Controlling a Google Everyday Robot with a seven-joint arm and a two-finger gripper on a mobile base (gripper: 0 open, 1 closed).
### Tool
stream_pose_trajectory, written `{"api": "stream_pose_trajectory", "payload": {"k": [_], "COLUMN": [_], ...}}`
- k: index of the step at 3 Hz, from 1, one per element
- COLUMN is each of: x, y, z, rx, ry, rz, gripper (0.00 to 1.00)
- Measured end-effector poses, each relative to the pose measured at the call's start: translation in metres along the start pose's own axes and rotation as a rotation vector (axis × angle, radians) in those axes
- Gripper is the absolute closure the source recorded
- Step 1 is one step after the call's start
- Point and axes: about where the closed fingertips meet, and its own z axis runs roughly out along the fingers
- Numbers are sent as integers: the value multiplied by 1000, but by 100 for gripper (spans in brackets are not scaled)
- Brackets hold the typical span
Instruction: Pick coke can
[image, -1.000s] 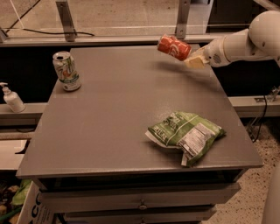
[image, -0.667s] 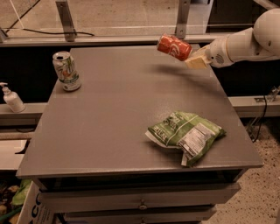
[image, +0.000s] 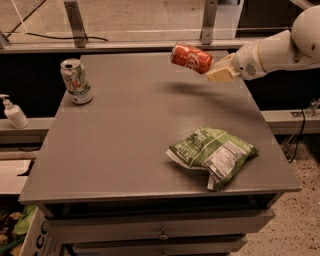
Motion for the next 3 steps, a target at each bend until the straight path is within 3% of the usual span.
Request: {"api": "stream_pose_trajectory", "payload": {"k": [2,3], "x": [-26,-26], "y": [56,56], "z": [4,4], "rx": [-173,-173], "ry": [4,4], "rz": [-93,-93], "gripper": [100,100]}}
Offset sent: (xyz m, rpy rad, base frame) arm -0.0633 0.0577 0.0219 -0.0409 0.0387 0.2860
